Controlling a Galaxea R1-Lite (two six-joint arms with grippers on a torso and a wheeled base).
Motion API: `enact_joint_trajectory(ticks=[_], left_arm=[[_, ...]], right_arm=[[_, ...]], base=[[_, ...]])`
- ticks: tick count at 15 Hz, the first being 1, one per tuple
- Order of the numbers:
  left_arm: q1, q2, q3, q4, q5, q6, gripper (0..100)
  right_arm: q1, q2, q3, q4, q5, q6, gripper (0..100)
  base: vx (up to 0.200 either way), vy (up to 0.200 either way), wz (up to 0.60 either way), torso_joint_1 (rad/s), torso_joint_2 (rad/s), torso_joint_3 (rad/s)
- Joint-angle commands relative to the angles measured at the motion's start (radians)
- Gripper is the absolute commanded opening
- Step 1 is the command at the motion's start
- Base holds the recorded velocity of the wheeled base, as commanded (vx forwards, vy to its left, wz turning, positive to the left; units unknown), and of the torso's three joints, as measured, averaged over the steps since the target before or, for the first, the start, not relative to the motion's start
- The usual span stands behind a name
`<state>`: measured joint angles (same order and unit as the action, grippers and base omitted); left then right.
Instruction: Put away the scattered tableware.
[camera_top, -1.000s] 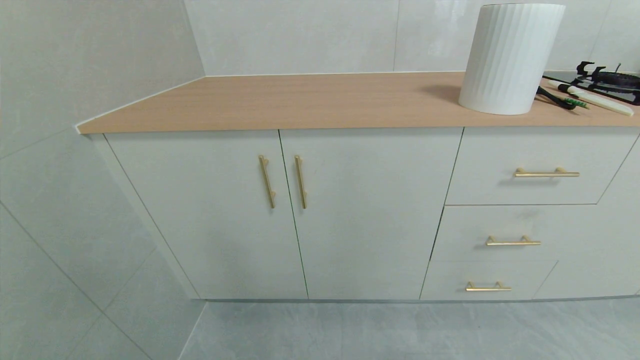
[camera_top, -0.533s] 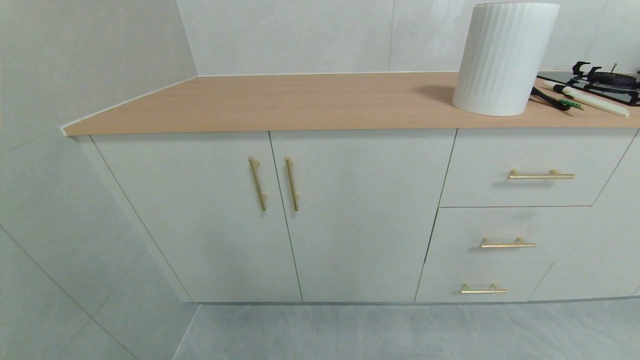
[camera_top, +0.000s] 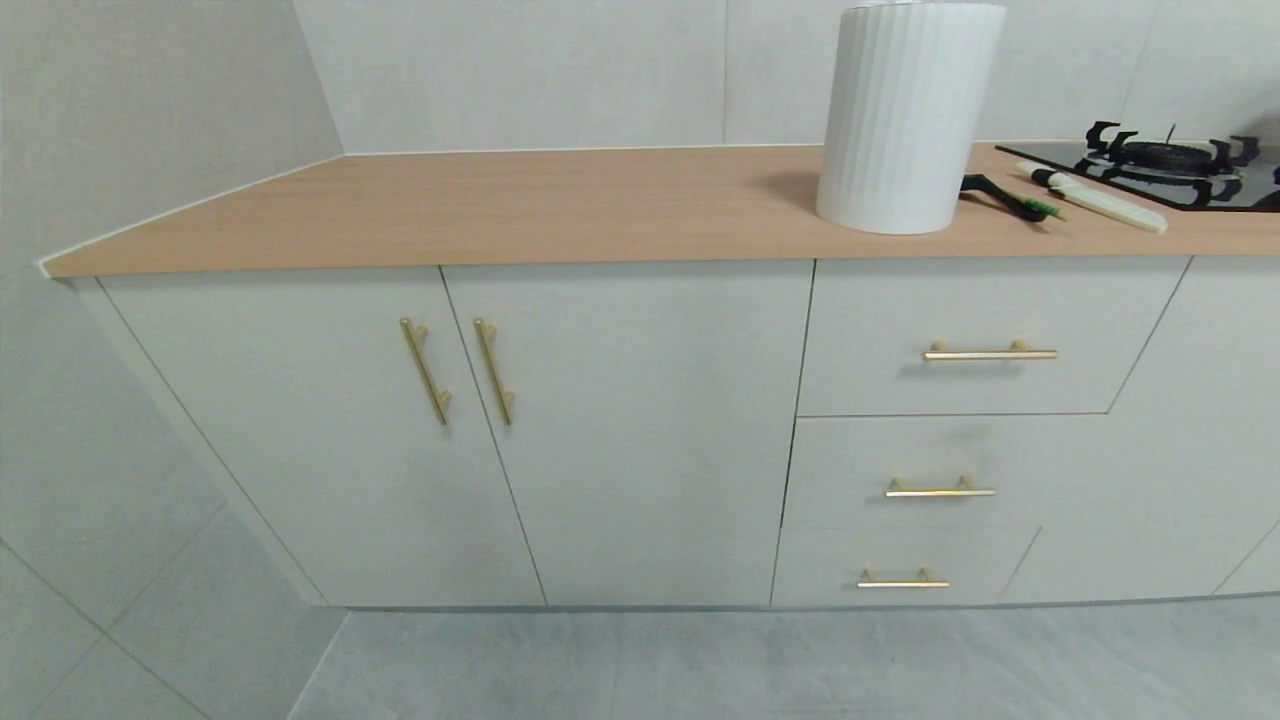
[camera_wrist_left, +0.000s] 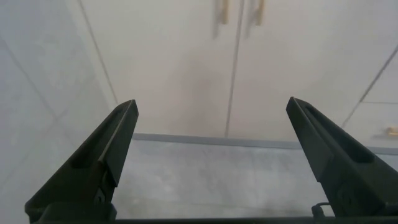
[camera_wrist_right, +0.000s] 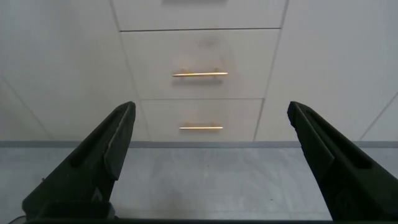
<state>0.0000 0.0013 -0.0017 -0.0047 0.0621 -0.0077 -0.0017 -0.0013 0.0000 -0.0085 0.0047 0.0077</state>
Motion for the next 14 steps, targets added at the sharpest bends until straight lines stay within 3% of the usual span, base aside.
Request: enact_joint_trajectory(ticks=[1,14], left_arm=[[0.000,0.000,0.000,0.000,0.001,0.000,100],[0.000,0.000,0.000,0.000,0.001,-0.002,100]], right_arm=[[0.000,0.001,0.000,-0.001,0.000,0.000,100],[0.000,0.003,0.000,-0.001,0.000,-0.002,100]], base=[[0.000,-0.200,0.00,0.002,0.00,-0.002],[0.000,0.000,0.00,0.000,0.00,0.000]])
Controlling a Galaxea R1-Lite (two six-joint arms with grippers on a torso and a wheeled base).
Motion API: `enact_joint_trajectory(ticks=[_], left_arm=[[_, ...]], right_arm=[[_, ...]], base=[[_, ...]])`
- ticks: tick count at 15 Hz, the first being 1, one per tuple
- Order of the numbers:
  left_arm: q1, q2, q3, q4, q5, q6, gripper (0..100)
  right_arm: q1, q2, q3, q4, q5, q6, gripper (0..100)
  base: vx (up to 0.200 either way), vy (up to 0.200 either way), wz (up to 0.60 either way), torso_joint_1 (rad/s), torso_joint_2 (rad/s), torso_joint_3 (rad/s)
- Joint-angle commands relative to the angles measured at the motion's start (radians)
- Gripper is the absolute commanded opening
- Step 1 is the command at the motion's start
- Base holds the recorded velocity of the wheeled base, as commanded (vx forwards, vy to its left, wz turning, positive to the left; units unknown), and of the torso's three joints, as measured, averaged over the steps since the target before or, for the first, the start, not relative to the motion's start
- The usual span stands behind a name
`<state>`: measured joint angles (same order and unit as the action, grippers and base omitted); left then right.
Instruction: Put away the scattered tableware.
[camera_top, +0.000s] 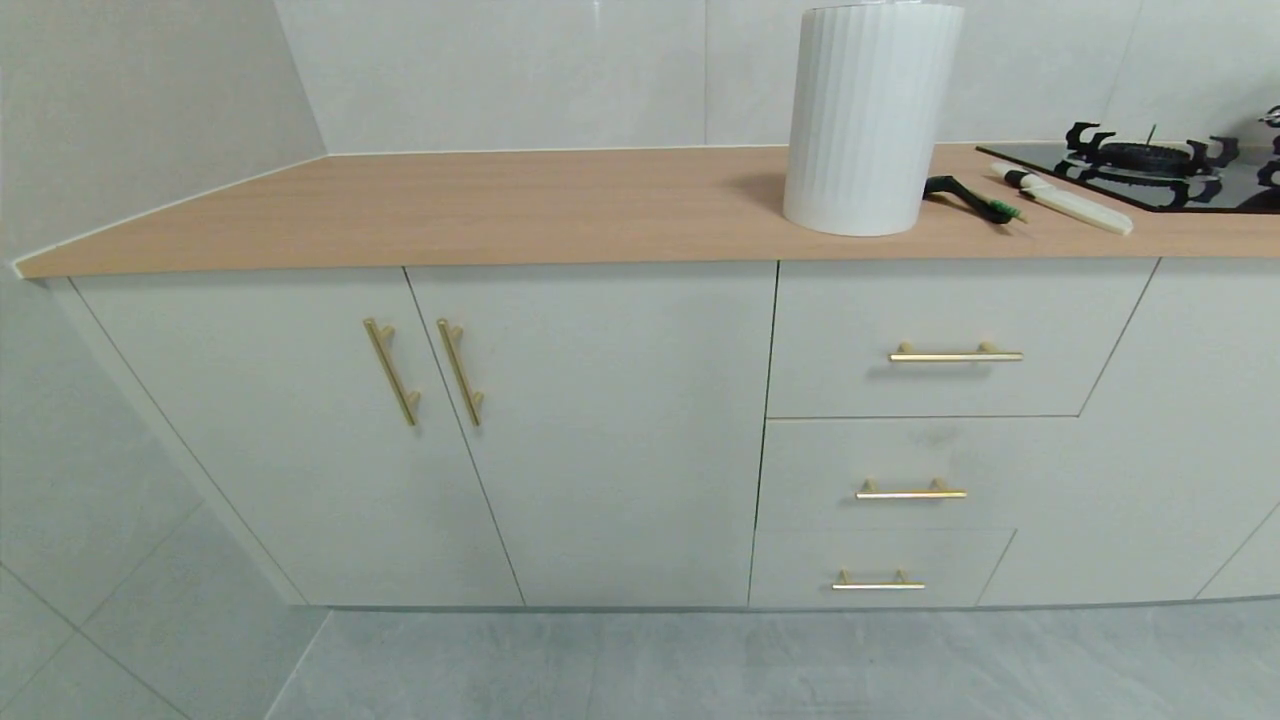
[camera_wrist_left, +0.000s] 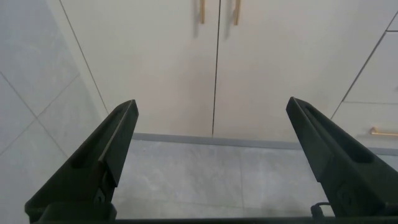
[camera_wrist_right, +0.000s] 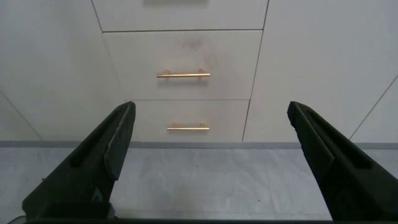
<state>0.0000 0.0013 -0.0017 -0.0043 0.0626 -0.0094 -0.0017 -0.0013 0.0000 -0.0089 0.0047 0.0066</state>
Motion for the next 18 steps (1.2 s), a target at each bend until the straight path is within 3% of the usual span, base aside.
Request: enact_joint_trajectory(ticks=[1,4,8,10,18], left_arm=[[0.000,0.000,0.000,0.000,0.000,0.000,100],[0.000,0.000,0.000,0.000,0.000,-0.001,100],[0.000,0.000,0.000,0.000,0.000,-0.001,100],[0.000,0.000,0.000,0.000,0.000,-0.001,100],[0.000,0.000,0.000,0.000,0.000,-0.001,100]], right_arm=[[0.000,0.003,0.000,0.001,0.000,0.001,100],[0.000,0.001,0.000,0.001,0.001,0.000,100],[0.000,0.001,0.000,0.001,0.001,0.000,100],[0.000,0.001,0.000,0.000,0.001,0.000,100],[0.000,0.003,0.000,0.001,0.001,-0.004,100]], base=[[0.000,0.000,0.00,0.000,0.00,0.000],[0.200,0.000,0.00,0.001,0.00,0.004],[0.000,0.000,0.00,0.000,0.00,0.000],[0.000,0.000,-0.60,0.000,0.01,0.002],[0.000,0.000,0.00,0.000,0.00,0.000]])
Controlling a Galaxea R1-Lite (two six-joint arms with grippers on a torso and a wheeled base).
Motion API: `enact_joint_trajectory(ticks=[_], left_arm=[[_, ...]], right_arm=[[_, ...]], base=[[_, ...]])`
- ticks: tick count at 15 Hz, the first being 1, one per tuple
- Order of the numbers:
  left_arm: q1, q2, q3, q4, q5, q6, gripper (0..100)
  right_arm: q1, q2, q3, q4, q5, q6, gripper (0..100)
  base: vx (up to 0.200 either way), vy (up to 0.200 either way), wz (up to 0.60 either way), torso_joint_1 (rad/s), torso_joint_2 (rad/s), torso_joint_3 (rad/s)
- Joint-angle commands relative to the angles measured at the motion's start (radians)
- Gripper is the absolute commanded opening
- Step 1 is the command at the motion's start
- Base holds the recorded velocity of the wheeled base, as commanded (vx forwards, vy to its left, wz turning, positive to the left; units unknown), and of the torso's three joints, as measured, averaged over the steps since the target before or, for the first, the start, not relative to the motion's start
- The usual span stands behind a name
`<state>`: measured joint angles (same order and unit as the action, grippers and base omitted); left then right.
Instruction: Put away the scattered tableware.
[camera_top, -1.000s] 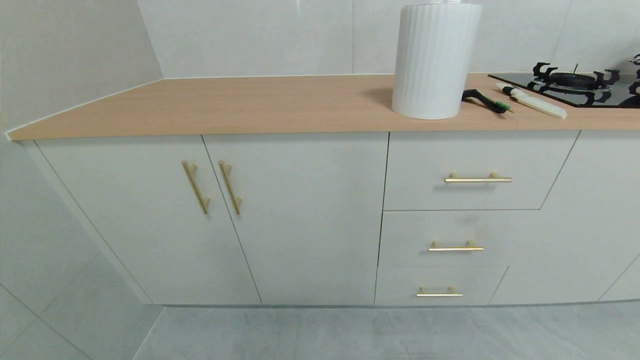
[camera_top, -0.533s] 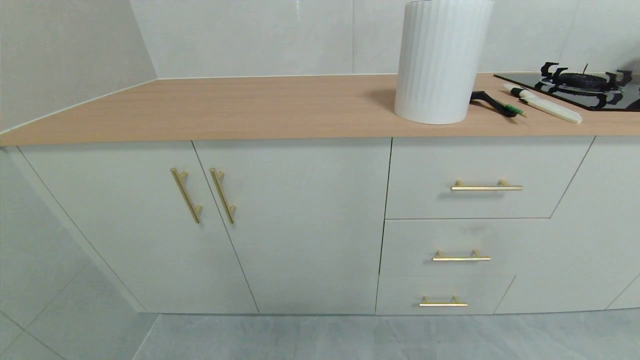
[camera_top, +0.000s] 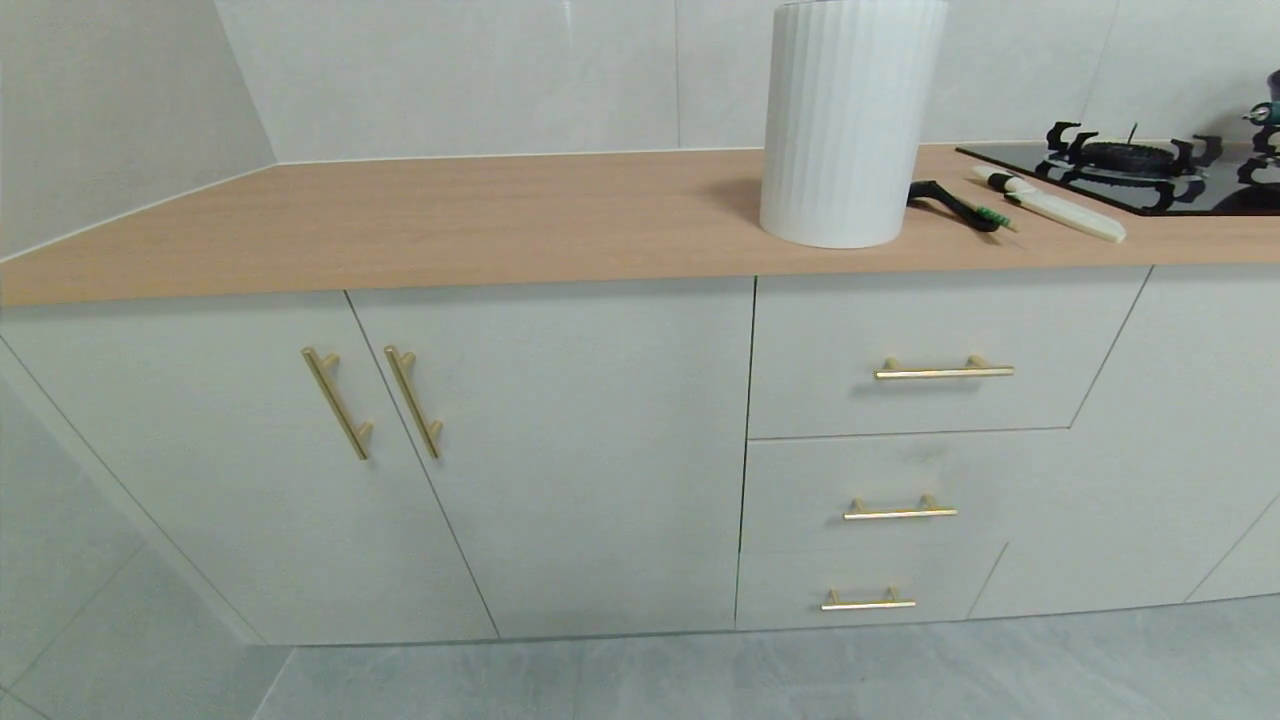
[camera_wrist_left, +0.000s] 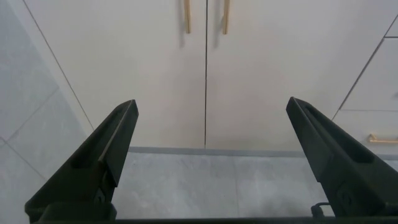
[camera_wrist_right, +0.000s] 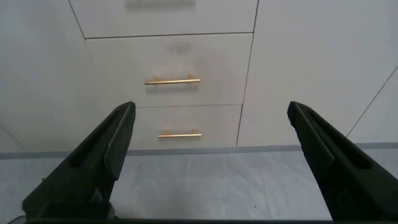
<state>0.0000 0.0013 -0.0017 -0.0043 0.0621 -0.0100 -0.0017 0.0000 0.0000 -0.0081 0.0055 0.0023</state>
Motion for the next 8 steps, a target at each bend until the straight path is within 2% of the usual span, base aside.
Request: enact_joint_trajectory(ticks=[1,3,4,6,8], left_arm=[[0.000,0.000,0.000,0.000,0.001,-0.001,100],[0.000,0.000,0.000,0.000,0.001,-0.001,100],[0.000,0.000,0.000,0.000,0.001,-0.001,100],[0.000,0.000,0.000,0.000,0.001,-0.001,100],[0.000,0.000,0.000,0.000,0.001,-0.001,100]], right_arm=[[0.000,0.002,0.000,-0.001,0.001,-0.001,100],[0.000,0.002,0.000,-0.001,0.004,-0.013,100],[0.006,0.023,-0.084,-0.009,0.053,-0.024,100],[0.052,0.218,-0.307,0.013,0.183,0.070,100],[0.063,0.485,-0.390,0.000,0.202,0.033,100]], base=[[0.000,0.000,0.00,0.000,0.00,0.000],[0.000,0.000,0.00,0.000,0.00,0.000],[0.000,0.000,0.00,0.000,0.00,0.000],[0.000,0.000,0.00,0.000,0.00,0.000],[0.000,0.000,0.00,0.000,0.00,0.000]])
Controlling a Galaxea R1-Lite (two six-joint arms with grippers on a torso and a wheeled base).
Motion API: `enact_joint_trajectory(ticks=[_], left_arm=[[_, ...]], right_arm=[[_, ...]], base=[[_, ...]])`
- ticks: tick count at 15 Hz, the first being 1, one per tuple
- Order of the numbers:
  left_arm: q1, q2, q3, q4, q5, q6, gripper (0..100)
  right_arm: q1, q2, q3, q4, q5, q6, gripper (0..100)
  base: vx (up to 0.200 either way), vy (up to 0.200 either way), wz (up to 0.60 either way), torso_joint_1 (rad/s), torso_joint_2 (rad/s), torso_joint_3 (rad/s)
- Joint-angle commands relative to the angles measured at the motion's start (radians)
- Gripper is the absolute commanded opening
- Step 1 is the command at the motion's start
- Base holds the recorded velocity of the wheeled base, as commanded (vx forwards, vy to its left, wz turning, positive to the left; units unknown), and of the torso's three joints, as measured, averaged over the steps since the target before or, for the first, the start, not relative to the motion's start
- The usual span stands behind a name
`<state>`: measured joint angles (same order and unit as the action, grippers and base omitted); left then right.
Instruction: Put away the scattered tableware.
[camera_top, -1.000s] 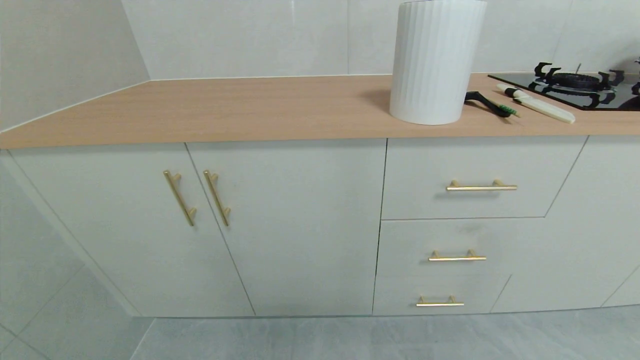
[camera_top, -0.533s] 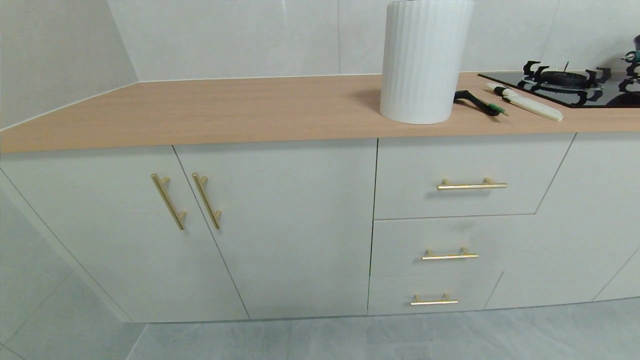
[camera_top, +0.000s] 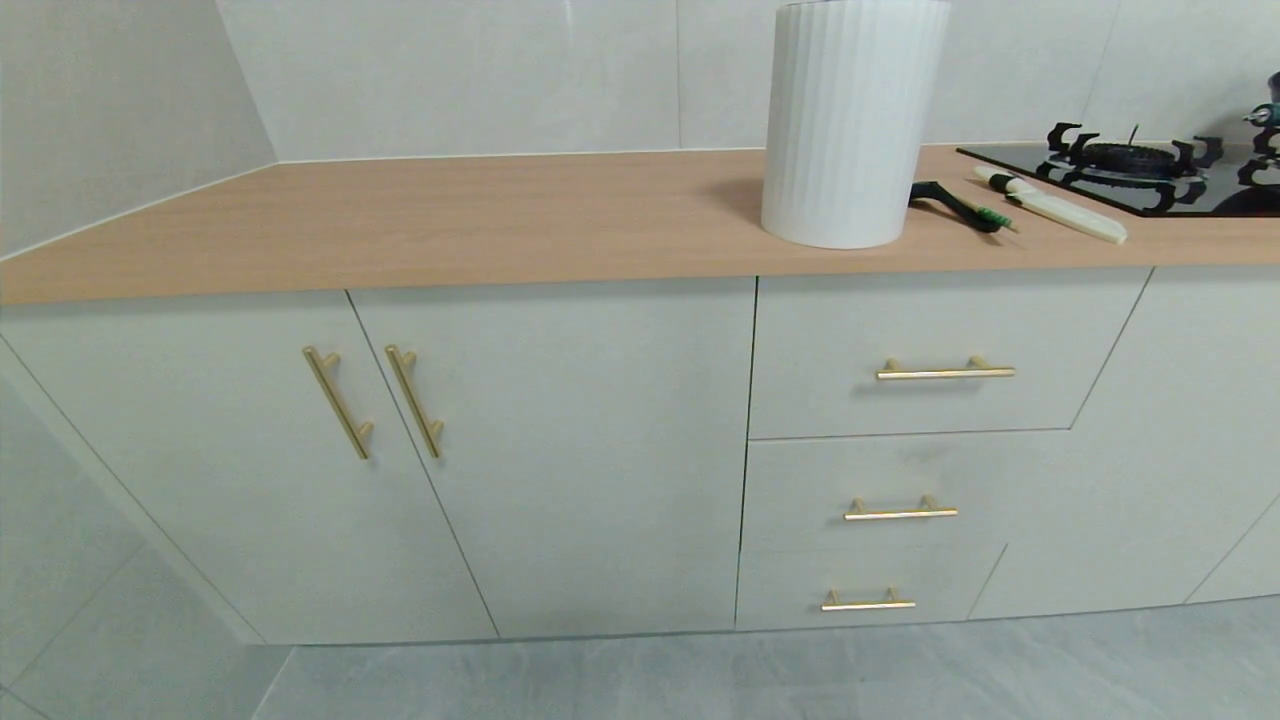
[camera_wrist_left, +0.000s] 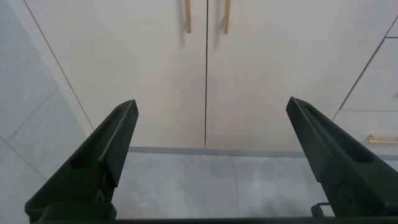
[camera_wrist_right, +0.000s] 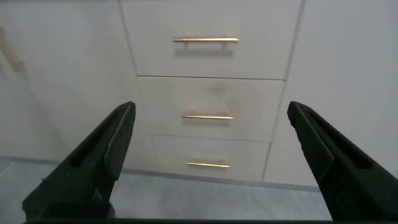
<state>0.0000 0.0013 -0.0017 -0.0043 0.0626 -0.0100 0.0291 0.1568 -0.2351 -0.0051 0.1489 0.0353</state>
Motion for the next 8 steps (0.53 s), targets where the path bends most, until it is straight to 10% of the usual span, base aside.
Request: enact_joint_trajectory(ticks=[1,8], left_arm=[[0.000,0.000,0.000,0.000,0.000,-0.001,100],[0.000,0.000,0.000,0.000,0.000,-0.001,100]], right_arm=[[0.038,0.478,-0.196,-0.006,0.064,-0.037,100],[0.051,1.259,-0.477,-0.199,0.090,-0.035,100]], base=[[0.000,0.000,0.00,0.000,0.00,0.000],[0.000,0.000,0.00,0.000,0.00,0.000]])
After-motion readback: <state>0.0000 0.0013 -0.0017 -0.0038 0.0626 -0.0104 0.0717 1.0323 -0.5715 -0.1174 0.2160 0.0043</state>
